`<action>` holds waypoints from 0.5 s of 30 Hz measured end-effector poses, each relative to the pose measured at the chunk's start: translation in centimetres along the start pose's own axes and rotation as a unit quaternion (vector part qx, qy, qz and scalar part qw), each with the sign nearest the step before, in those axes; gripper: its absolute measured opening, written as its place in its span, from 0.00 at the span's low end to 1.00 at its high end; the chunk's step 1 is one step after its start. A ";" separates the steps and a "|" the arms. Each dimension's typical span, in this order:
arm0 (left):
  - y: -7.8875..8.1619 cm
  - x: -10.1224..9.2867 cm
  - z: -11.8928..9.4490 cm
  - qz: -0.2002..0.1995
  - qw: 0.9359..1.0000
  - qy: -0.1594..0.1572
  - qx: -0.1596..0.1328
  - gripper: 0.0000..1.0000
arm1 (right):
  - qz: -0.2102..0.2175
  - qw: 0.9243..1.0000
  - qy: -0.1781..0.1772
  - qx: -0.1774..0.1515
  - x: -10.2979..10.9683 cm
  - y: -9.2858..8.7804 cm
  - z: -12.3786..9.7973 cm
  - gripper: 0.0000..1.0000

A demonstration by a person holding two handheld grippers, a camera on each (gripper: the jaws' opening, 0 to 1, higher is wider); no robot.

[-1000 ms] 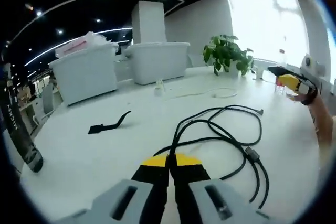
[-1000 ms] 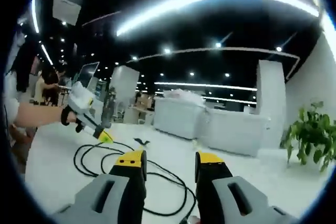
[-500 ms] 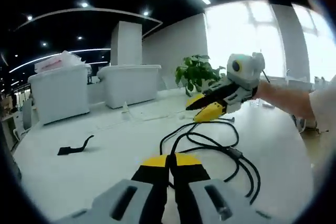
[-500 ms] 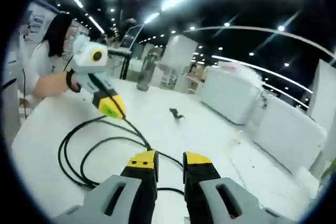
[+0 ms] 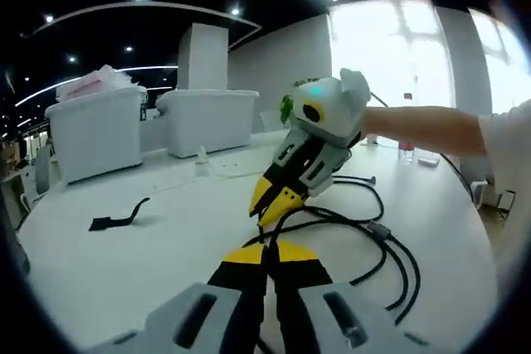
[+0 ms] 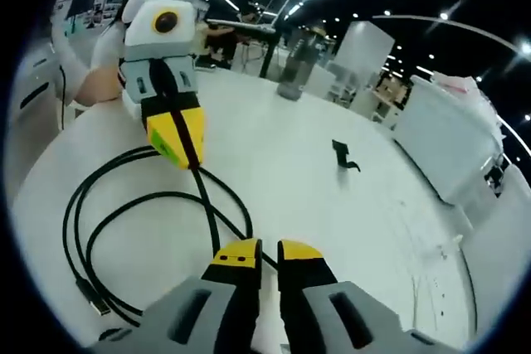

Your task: Coil the Type-C to USB data cable on the desktop and secure it with Velcro straps.

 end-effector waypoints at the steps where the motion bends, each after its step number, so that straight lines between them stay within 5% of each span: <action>1: 0.0 0.0 0.0 0.000 1.000 0.000 0.001 0.04 | 0.005 1.000 0.010 0.002 0.0 0.0 0.0 0.07; 6: -0.2 0.2 0.1 0.006 1.000 0.005 0.007 0.04 | -0.078 0.996 0.048 0.011 0.5 0.4 -0.1 0.05; 15: -0.7 0.1 0.3 0.010 1.000 0.006 0.017 0.04 | -0.087 0.993 0.074 0.017 0.9 0.6 1.3 0.06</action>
Point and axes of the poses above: the point that each gripper's makers call its tool centre point, and the gripper's own axes: z roughly forward along the fingers, x roughly to its left, y roughly out of its top, the point moved 5 cm from there along -z, roughly backward along the fingers, and after that the axes turned 6 degrees about x, right-handed, at the moved point
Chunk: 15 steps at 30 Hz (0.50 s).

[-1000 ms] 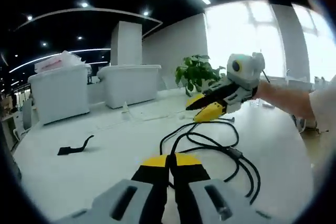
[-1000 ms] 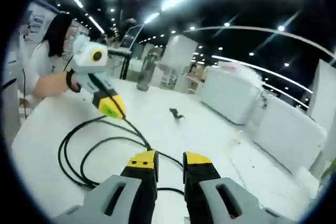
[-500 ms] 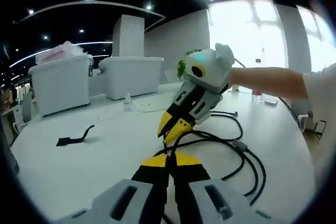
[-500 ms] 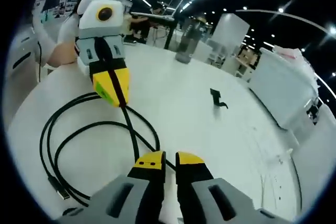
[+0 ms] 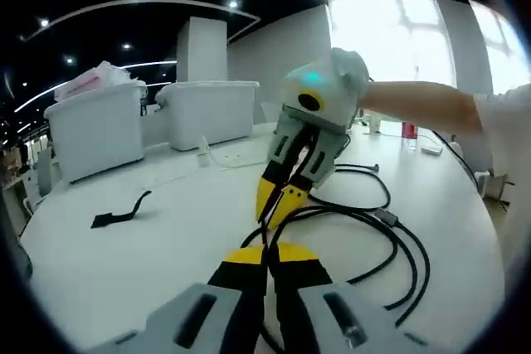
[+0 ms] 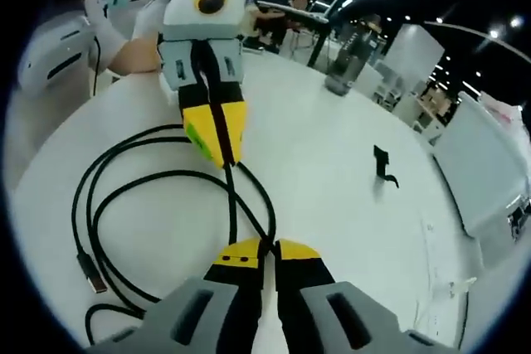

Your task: Coil the Type-C to USB data cable on the desktop and secure it with Velcro straps.

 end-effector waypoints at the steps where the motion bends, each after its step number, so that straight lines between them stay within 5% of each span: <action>1: 0.0 0.0 0.0 -0.002 1.000 -0.001 -0.001 0.04 | 0.001 1.000 0.002 -0.001 -0.1 0.0 0.0 0.06; 4: 0.0 -0.1 0.0 -0.003 1.000 -0.001 -0.002 0.04 | 0.008 1.000 0.007 -0.003 -0.2 -0.1 0.1 0.05; 8: -0.2 0.2 0.1 -0.007 1.000 0.002 0.000 0.04 | -0.052 0.999 0.000 0.002 0.1 0.3 0.0 0.03; 15: -0.2 0.2 0.3 0.005 1.000 0.015 0.003 0.04 | -0.080 0.996 -0.026 0.000 1.2 2.5 -0.8 0.01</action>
Point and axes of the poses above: the point that each gripper's makers call its tool centre point, and the gripper's own axes: z roughly forward along the fingers, x roughly to its left, y roughly out of its top, the point moved 5 cm from there along -z, roughly backward along the fingers, and after that the axes turned 6 degrees about x, right-handed, at the moved point
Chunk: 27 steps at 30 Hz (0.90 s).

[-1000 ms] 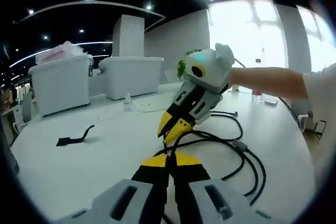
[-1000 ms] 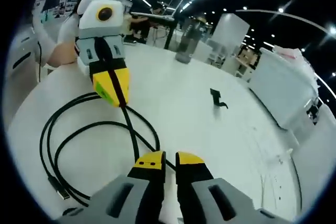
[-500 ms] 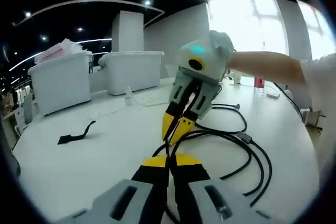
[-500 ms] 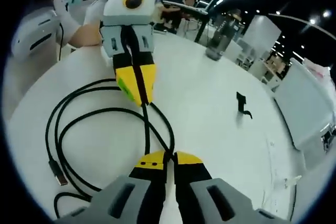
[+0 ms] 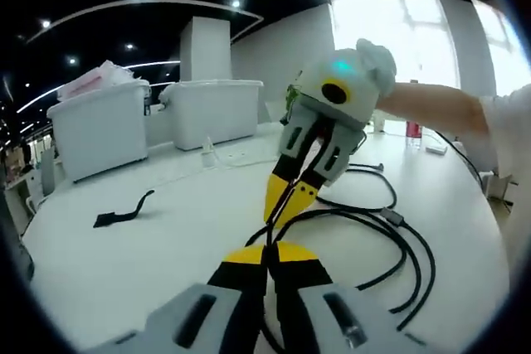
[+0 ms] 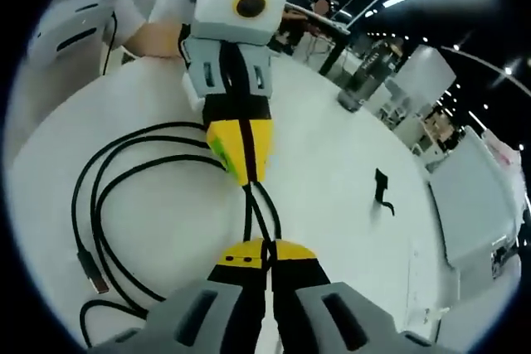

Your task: Coil the Type-C to USB data cable on the desktop and secure it with Velcro straps.

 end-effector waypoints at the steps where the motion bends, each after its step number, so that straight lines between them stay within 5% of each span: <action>1: 0.0 0.1 0.0 0.015 1.000 0.007 0.002 0.04 | 0.001 1.000 -0.001 -0.001 0.0 0.2 -0.1 0.01; 7: 0.4 0.2 -0.2 0.047 0.999 0.016 -0.018 0.10 | 0.015 1.000 -0.003 -0.001 0.2 0.8 -0.2 0.02; 11: 1.1 -0.8 -0.8 -0.010 0.999 -0.029 -0.044 0.16 | 0.010 1.000 -0.013 -0.006 0.1 1.2 -0.9 0.01; 16: 1.4 -0.7 -1.3 -0.033 0.997 -0.038 -0.050 0.26 | 0.009 1.000 -0.016 0.003 0.3 1.1 -1.0 0.01; 20: -0.2 -0.7 -0.3 0.012 1.000 -0.008 0.003 0.27 | 0.005 1.000 -0.020 0.004 0.0 1.3 -1.2 0.01; 24: -0.2 -0.6 -0.2 0.078 0.996 0.033 0.013 0.14 | -0.049 0.998 -0.033 0.014 1.0 2.9 -1.4 0.01; 27: -0.1 -0.6 -0.4 0.088 0.995 0.041 0.014 0.09 | -0.058 0.998 -0.034 0.014 1.6 3.5 -1.7 0.01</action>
Point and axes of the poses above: the point that each gripper's makers call its tool centre point, and the gripper's own axes: z roughly forward along the fingers, x roughly to its left, y roughly out of its top, the point moved 5 cm from there along -z, roughly backward along the fingers, and after that the axes turned 6 degrees about x, right-handed, at the moved point
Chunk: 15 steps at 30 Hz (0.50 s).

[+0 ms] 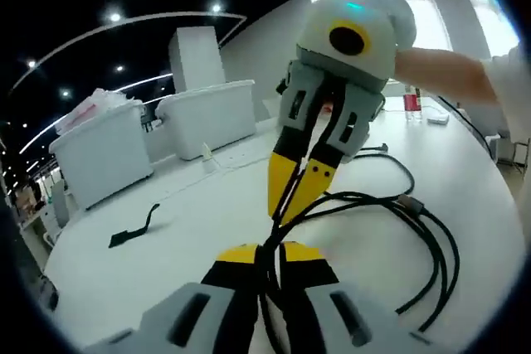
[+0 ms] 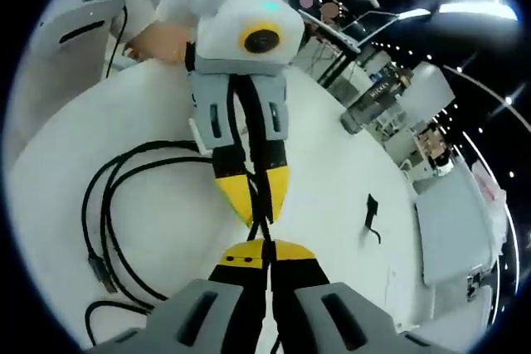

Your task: Coil the Type-C to USB data cable on the desktop and secure it with Velcro straps.

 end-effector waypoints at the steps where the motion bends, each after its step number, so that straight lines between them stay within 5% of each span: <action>1: 0.1 -0.1 -0.1 0.003 1.000 0.000 -0.002 0.08 | -0.001 1.000 -0.002 0.000 0.0 0.0 -0.1 0.01; 4: 0.4 -0.1 -0.3 0.000 1.000 0.000 -0.008 0.08 | 0.014 1.000 -0.012 -0.004 -0.1 0.1 -0.5 0.01; 7: 0.7 0.4 -0.6 -0.001 1.000 0.007 -0.015 0.07 | 0.086 0.995 -0.045 -0.024 -0.7 -0.3 -1.3 0.02; 9: 0.5 0.6 -0.8 -0.006 1.000 0.008 -0.013 0.07 | 0.143 0.985 -0.076 -0.060 -1.3 -0.7 -2.9 0.04; 12: 1.5 0.6 -1.3 0.019 0.999 0.016 -0.048 0.07 | 0.254 0.953 -0.088 -0.140 -1.4 -1.6 -5.4 0.20; 13: 2.0 0.6 -1.6 0.019 0.997 0.021 -0.067 0.07 | 0.268 0.948 -0.088 -0.149 -1.5 -1.7 -5.6 0.24; 14: 2.1 0.5 -1.8 0.019 0.997 0.021 -0.074 0.07 | 0.322 0.928 -0.091 -0.166 -1.5 -2.7 -6.3 0.26; 15: 2.0 0.5 -1.8 0.016 0.997 0.019 -0.068 0.07 | 0.337 0.924 -0.095 -0.156 -1.4 -3.6 -6.7 0.23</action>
Point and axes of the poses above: the point that each gripper's makers call its tool centre point, and the gripper's own axes: z roughly forward along the fingers, x roughly to its left, y roughly out of its top, the point moved 5 cm from there along -z, roughly backward along the fingers, and after that the axes turned 6 degrees about x, right-handed, at the moved point
